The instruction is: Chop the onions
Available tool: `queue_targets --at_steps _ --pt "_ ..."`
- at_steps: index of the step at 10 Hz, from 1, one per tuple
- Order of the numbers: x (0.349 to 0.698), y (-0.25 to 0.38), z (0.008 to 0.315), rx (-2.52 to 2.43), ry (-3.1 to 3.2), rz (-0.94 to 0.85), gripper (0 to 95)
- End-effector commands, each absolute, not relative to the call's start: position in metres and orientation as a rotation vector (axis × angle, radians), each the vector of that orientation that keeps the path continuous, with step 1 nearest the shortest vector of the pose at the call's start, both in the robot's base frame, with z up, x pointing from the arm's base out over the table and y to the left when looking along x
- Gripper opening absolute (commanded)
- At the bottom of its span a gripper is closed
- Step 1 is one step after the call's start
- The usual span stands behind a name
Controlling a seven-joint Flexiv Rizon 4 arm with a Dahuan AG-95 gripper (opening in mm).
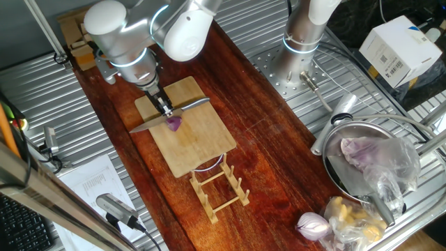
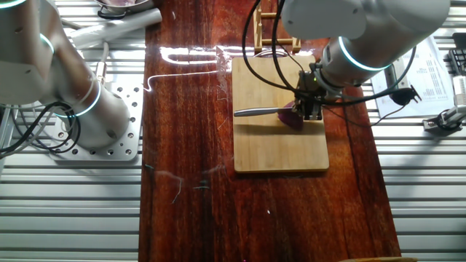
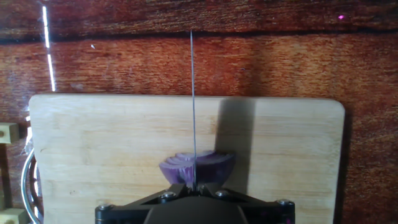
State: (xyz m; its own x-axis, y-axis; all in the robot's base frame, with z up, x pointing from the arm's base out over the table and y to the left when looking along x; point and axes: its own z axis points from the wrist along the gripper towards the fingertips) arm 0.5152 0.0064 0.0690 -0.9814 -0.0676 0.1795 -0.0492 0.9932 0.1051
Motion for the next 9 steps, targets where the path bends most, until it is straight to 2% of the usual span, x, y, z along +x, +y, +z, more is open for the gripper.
queue_targets --at_steps 1,4,9 --pt "0.516 0.006 0.065 0.085 -2.953 -0.150 0.0" --pt "0.519 0.012 0.036 0.070 -2.946 -0.148 0.0" --pt "0.518 0.012 0.048 0.086 -2.922 -0.139 0.0"
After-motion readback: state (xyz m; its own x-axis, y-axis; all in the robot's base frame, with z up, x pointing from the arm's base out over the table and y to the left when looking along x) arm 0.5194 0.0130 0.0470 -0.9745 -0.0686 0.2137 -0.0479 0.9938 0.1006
